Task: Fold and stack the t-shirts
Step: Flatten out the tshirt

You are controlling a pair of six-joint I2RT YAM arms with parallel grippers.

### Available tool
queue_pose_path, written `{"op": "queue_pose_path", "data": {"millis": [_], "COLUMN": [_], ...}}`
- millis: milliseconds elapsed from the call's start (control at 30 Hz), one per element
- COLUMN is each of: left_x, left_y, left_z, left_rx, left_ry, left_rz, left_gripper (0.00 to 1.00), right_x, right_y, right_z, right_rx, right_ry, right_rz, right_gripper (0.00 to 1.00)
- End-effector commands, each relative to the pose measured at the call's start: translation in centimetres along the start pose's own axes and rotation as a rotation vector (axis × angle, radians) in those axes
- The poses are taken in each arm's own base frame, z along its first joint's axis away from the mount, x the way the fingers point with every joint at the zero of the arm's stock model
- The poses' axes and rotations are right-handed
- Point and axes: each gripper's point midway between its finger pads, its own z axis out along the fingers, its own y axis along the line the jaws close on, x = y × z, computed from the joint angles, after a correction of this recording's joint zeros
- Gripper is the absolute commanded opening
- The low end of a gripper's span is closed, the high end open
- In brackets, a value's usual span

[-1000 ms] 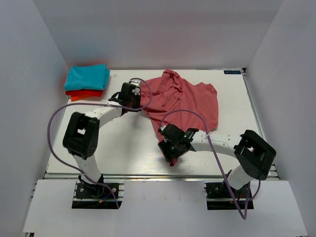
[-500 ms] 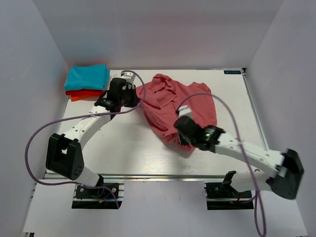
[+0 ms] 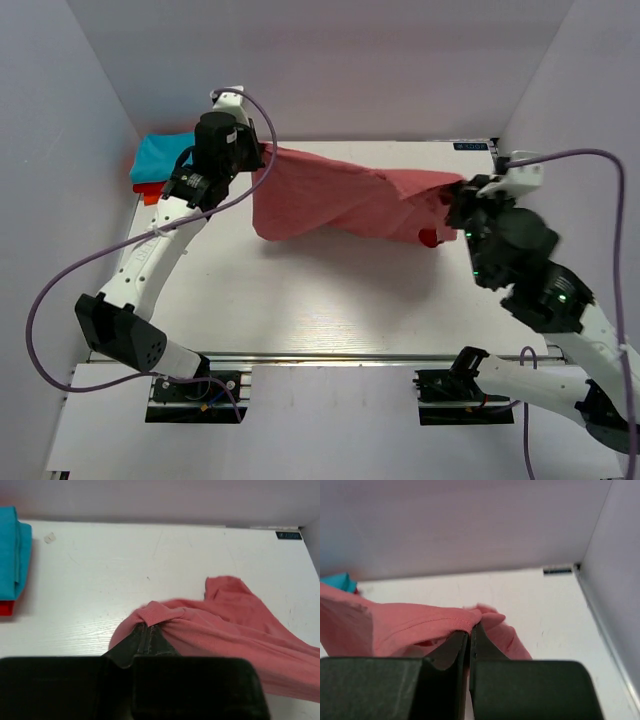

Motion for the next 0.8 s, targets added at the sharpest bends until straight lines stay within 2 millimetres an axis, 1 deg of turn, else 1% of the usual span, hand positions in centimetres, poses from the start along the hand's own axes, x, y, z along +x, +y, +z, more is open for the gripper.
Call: {"op": "queue_pose_path", "data": {"millis": [0, 33, 67, 100, 133, 167, 200, 233, 267, 300, 367, 400, 433, 467, 567, 600, 633, 667, 700, 733, 767], "left_x": [-6.6, -7.1, -8.8, -9.4, -10.3, -11.3, -12.2, -12.8, -14.1, -14.6, -16.4, -17.3, -17.7, -18.6, -20.0, -20.4, -20.8, -21.1, -21.5, -21.7, -21.7], "left_y": [0.9, 0.8, 0.5, 0.5, 0.4, 0.0, -0.3, -0.6, -0.9, -1.5, -1.8, -2.1, -2.0, -2.1, -2.2, -2.0, -2.2, -2.8, -2.9, -3.1, -3.2], "left_z": [-4.5, -4.9, -6.1, -6.4, -7.3, -8.2, -9.5, -10.3, -11.6, -12.6, -15.6, -17.0, -18.0, -20.4, -23.9, -25.8, -26.9, -28.2, -29.5, -31.4, -32.0], "left_rx": [-0.068, -0.066, -0.056, -0.053, -0.048, -0.032, -0.008, 0.007, 0.025, 0.050, 0.075, 0.096, 0.097, 0.116, 0.147, 0.151, 0.170, 0.208, 0.223, 0.253, 0.260], "left_ry": [-0.161, -0.169, -0.212, -0.225, -0.251, -0.277, -0.305, -0.324, -0.366, -0.384, -0.458, -0.497, -0.516, -0.561, -0.650, -0.685, -0.711, -0.743, -0.775, -0.809, -0.820], "left_rz": [0.007, 0.005, 0.012, 0.022, 0.029, 0.036, 0.048, 0.055, 0.060, 0.071, 0.074, 0.070, 0.078, 0.073, 0.063, 0.066, 0.067, 0.089, 0.088, 0.098, 0.117], "left_gripper": [0.00, 0.00, 0.00, 0.00, 0.00, 0.00, 0.00, 0.00, 0.00, 0.00, 0.00, 0.00, 0.00, 0.00, 0.00, 0.00, 0.00, 0.00, 0.00, 0.00, 0.00], "right_x": [-11.0, -12.8, -13.6, -15.9, -16.6, -17.3, -19.4, -20.1, -20.8, -22.6, -24.6, -25.1, -26.3, -26.9, -28.6, -28.8, -29.7, -30.0, -30.3, -31.0, -31.2], "right_y": [-3.4, -3.9, -4.4, -4.6, -4.5, -4.6, -5.4, -5.0, -5.2, -5.8, -6.4, -6.1, -6.4, -6.6, -5.7, -6.3, -6.3, -6.6, -6.5, -7.0, -7.4], "right_z": [-2.5, -3.0, -3.2, -3.8, -3.9, -4.0, -4.7, -4.7, -4.8, -5.4, -6.2, -6.0, -6.8, -7.1, -8.0, -8.8, -9.5, -10.3, -10.7, -11.5, -12.4], "right_rx": [0.040, 0.047, 0.061, 0.054, 0.045, 0.045, 0.064, 0.054, 0.063, 0.079, 0.081, 0.084, 0.073, 0.072, 0.002, -0.009, -0.037, -0.062, -0.079, -0.091, -0.113], "right_ry": [-0.280, -0.306, -0.316, -0.356, -0.368, -0.382, -0.412, -0.426, -0.437, -0.465, -0.508, -0.517, -0.557, -0.576, -0.663, -0.683, -0.722, -0.742, -0.753, -0.783, -0.806], "right_rz": [0.061, 0.074, -0.004, 0.020, -0.040, -0.051, -0.073, -0.090, -0.093, -0.101, -0.090, -0.136, -0.133, -0.127, -0.171, -0.164, -0.152, -0.160, -0.158, -0.143, -0.145], "right_gripper": [0.00, 0.00, 0.00, 0.00, 0.00, 0.00, 0.00, 0.00, 0.00, 0.00, 0.00, 0.00, 0.00, 0.00, 0.00, 0.00, 0.00, 0.00, 0.00, 0.00, 0.00]}}
